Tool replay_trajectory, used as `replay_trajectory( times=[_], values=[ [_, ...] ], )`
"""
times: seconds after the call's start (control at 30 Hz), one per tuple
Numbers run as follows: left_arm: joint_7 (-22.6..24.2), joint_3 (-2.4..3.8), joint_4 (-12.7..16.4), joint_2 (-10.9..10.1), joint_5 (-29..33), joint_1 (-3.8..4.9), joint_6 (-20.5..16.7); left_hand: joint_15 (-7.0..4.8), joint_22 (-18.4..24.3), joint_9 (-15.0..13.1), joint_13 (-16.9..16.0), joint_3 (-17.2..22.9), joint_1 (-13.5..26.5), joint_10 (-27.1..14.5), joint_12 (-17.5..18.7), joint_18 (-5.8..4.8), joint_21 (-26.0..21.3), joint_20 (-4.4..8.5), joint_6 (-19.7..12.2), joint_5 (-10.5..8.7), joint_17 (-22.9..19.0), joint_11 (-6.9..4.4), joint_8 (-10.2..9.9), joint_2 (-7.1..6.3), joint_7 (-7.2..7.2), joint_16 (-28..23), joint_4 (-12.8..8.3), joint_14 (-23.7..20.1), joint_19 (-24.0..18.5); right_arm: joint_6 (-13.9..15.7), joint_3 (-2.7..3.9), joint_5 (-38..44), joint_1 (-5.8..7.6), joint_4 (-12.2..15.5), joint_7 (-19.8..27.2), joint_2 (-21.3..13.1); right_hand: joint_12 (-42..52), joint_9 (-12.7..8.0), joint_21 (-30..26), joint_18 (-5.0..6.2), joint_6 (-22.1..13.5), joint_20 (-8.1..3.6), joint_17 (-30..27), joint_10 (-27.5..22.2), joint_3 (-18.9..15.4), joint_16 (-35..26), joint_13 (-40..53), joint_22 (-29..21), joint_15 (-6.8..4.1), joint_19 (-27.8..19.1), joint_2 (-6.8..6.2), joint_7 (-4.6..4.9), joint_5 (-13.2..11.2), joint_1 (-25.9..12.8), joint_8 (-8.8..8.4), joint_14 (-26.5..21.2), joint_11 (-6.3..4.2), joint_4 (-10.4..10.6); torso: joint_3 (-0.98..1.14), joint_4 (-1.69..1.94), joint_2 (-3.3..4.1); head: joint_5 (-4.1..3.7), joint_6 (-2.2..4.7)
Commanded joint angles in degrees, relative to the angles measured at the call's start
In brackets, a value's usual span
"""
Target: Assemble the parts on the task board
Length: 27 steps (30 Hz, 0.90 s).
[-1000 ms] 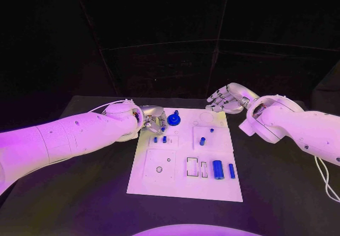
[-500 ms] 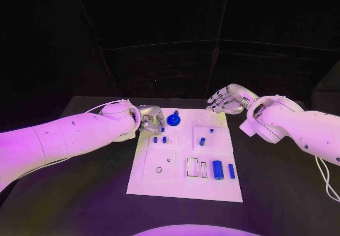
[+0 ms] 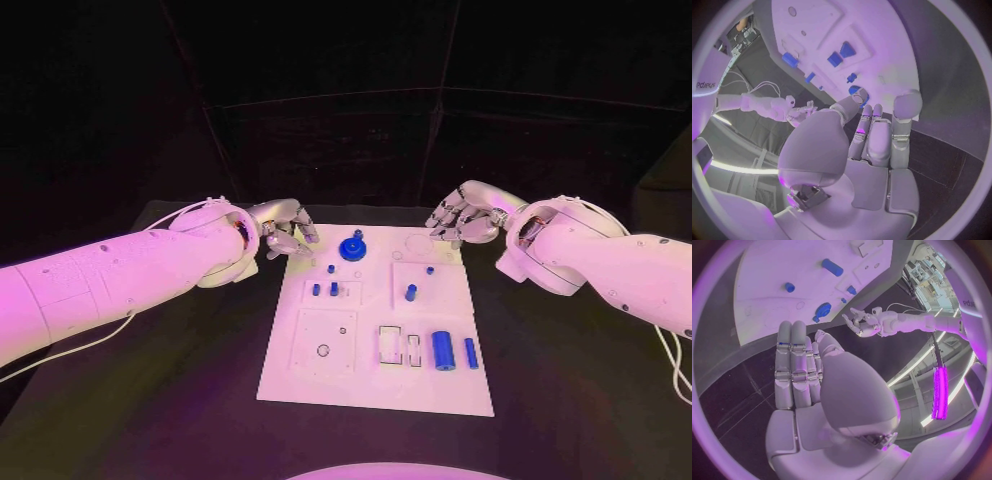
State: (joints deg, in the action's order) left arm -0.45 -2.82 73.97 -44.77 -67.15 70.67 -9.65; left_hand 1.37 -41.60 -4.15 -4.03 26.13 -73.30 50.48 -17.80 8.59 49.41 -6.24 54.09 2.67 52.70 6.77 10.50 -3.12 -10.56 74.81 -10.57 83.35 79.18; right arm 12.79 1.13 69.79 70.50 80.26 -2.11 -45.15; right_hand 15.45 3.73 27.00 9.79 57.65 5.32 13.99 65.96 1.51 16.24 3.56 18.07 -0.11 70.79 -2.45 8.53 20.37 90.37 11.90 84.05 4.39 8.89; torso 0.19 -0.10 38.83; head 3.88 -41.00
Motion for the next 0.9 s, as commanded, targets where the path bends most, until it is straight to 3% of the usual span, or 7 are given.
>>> replay_trajectory(
  times=[0.03, 0.13, 0.2, 0.23, 0.4, 0.67, 0.9],
  values=[
    [10.51, 0.18, 0.32, -0.93, 22.24, 0.21, -10.43, 0.00, 5.07, 0.18, -0.05, 0.60, 0.43, 0.37, -0.94, 1.35, -4.87, -0.32, 0.52, 0.40, -4.32, 0.28, 0.15, 0.72, -0.13, -2.24, 0.53, -1.72, -2.12, -3.80, -0.04, 13.80, -0.10, 0.54, -1.08, -0.28, -2.09, -0.01, 3.70, 0.35, 1.16, -0.51, 3.07, 0.98, 1.51, 4.12, 0.05, 2.79, -0.68, -0.02, -0.78, -0.25, -0.67, -0.33, -1.65, 2.61, -0.04, 0.21, 0.03, 0.01, -0.07, -0.64, 0.32],
    [16.73, 0.21, 0.32, -1.48, 35.37, 0.24, -11.10, -0.19, 7.00, 0.27, -0.27, 1.08, 1.30, 2.01, -2.59, 1.77, -6.92, -0.38, 0.82, 0.41, -6.41, 0.01, 0.11, 0.95, -0.03, -3.27, 0.99, -2.51, -3.09, -4.18, -0.16, 18.71, -0.64, 1.13, -1.74, -0.53, -3.52, 0.04, 7.73, 0.44, 1.88, -0.82, 6.68, 1.38, 2.82, 10.38, 0.11, 5.68, -1.16, 0.77, -1.24, -0.65, -1.31, -0.73, -2.89, 2.43, -0.14, 0.47, -0.04, 0.00, -0.02, -1.17, 0.61],
    [21.18, 0.15, 0.56, -1.75, 44.06, 0.25, -9.39, -0.15, 7.58, 0.31, -0.21, 1.40, 1.72, 2.15, -3.22, 1.85, -7.92, -0.35, 0.87, 0.39, -11.10, 0.01, 0.06, 1.22, -0.12, -5.68, 1.24, -4.42, -4.12, -4.30, -0.25, 21.47, -1.13, 1.47, -2.17, -0.58, -4.39, 0.06, 13.52, -0.16, 2.22, -0.94, 9.48, 1.64, 3.97, 15.67, 0.12, 11.33, -1.25, 1.72, -1.60, -0.76, -1.81, -0.97, -3.75, 2.51, -0.33, 0.66, -0.06, -0.09, -0.03, -1.57, 0.79],
    [23.73, 0.08, 0.85, -1.89, 48.48, 0.24, -7.81, -0.14, 8.23, 0.28, -0.12, 1.60, 2.14, 2.09, -3.76, 1.80, -9.19, -0.47, 1.13, 0.38, -17.07, 0.09, 0.19, 1.65, -0.14, -8.99, 1.58, -7.22, -5.53, -4.29, -0.29, 23.00, -1.51, 1.60, -2.44, -0.59, -5.45, 0.04, 18.76, -0.77, 2.20, -0.85, 11.62, 1.36, 5.06, 19.47, 0.19, 16.71, -1.21, 1.92, -2.38, -0.85, -2.65, -1.19, -4.74, 2.01, -0.15, 0.76, -0.04, -0.13, 0.02, -1.73, 0.85],
    [28.60, -0.21, 2.20, -2.10, 55.94, 0.18, -3.83, 0.05, 9.46, 0.24, 0.06, 1.51, 3.00, 1.70, -4.72, 1.90, -11.25, -0.57, 1.46, 0.37, -25.93, 0.13, 0.56, 2.24, -0.24, -13.82, 2.17, -11.31, -7.16, -3.84, -0.38, 26.15, -2.48, 1.47, -3.15, -0.27, -7.08, -0.05, 19.99, -0.54, 1.36, -0.55, 12.70, -0.02, 6.38, 20.95, -0.01, 17.72, -0.62, -0.75, -3.30, -0.35, -3.30, -1.96, -6.29, 0.17, 0.13, 1.13, -0.09, -0.03, 0.05, -2.21, 0.77],
    [31.40, -0.67, 3.59, -1.99, 60.99, 0.08, -0.17, 0.25, 10.24, 0.29, 0.14, 0.63, 3.73, 1.15, -5.29, 1.85, -12.42, -0.78, 1.07, 0.35, -26.86, 0.29, 0.53, 2.06, -0.42, -14.37, 2.48, -12.38, -7.79, -3.31, -0.42, 27.85, -3.32, 0.71, -3.78, 0.98, -8.47, 0.05, 22.37, -0.55, 0.03, -0.10, 13.39, -2.05, 7.33, 22.21, -0.02, 20.11, -0.21, -1.83, -4.17, 0.02, -3.91, -2.62, -7.69, -0.22, 0.59, 1.07, 0.05, 0.03, 0.07, -2.10, 0.78],
    [31.40, -0.88, 3.84, -1.98, 61.91, 0.03, 0.95, 0.31, 10.61, 0.29, 0.15, 0.38, 3.60, 0.89, -5.60, 1.86, -12.96, -0.84, 0.90, 0.36, -27.25, 0.37, 0.56, 2.05, -0.56, -14.59, 2.28, -12.90, -8.06, -5.03, -0.44, 28.15, -4.13, 0.31, -4.06, 2.06, -8.68, 0.13, 24.32, -0.64, 0.02, 0.09, 13.83, -2.31, 8.52, 23.13, 0.01, 22.13, -0.15, -2.03, -4.06, 0.08, -3.51, -2.54, -7.91, -0.27, 0.67, 0.71, 0.00, 0.20, 0.11, -2.07, 0.55]
  ],
)
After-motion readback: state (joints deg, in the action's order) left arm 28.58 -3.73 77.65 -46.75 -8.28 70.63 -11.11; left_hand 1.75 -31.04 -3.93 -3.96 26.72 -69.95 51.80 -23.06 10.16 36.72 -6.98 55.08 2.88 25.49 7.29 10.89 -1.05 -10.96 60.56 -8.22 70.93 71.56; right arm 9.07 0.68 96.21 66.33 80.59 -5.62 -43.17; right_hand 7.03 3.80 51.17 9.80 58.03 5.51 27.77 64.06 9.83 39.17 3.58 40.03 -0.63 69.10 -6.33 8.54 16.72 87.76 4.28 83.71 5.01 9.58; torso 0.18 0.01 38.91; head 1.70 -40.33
